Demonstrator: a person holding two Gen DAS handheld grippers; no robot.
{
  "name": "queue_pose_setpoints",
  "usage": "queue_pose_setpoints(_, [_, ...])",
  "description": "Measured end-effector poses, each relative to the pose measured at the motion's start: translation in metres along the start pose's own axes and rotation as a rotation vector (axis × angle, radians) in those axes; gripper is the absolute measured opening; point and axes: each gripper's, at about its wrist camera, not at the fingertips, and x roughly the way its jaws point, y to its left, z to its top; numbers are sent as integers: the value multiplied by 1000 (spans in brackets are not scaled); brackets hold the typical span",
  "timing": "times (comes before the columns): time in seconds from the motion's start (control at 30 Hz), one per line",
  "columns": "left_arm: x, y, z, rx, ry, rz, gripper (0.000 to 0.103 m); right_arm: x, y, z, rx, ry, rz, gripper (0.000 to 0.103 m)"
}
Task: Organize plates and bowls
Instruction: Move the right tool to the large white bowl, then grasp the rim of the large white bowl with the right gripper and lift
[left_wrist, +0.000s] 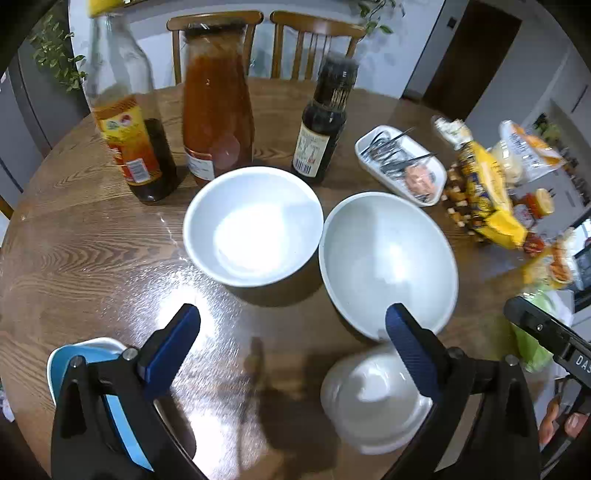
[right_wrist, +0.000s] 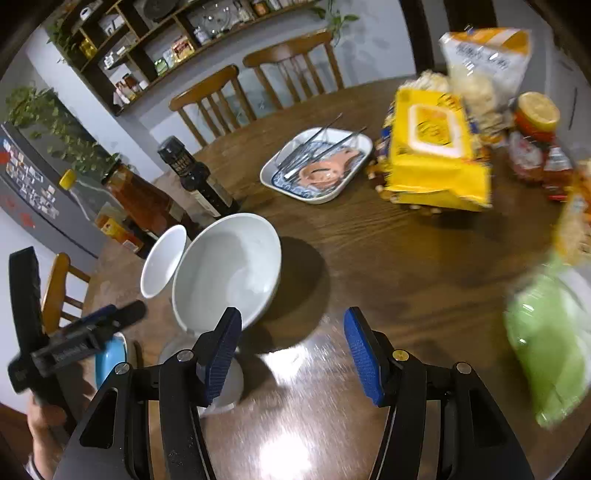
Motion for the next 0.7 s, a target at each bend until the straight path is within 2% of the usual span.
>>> queue_pose_setpoints(0.1, [19,-8,5,-14,38,3,95,28,3,10,-7,40,10,59])
queue_pose_setpoints(0.3, [45,-13,8,-57,101,-12,78,70,10,21,-16,101,36,59])
queue_pose_setpoints(0.37, [51,-13,10,-70,106,-18,60,79,12,22,-22,121,44,58])
queue_pose_setpoints(0.4, [53,-12,11,-74,107,-23,54,83,13,22,-25,130,44,58])
queue_pose_setpoints(0.43, [56,-12,13,-75,111,-30,41,86,13,21,-27,135,46,53])
queue_pose_setpoints(0.47, [58,-11,15,-80,116,-37,27,88,14,21,-34,139,51,42])
queue_pose_setpoints(0.5, [60,-10,15,-85,119,-45,26,90,14,21,-39,141,54,37])
queue_pose_setpoints(0.57, [63,-10,17,-86,119,-54,26,91,14,22,-42,142,54,21])
queue_pose_setpoints(0.63, [64,-11,17,-75,113,-57,23,93,13,22,-42,142,58,16])
queue_pose_setpoints(0.7, [63,-16,17,-58,107,-69,13,92,12,22,-44,136,55,15])
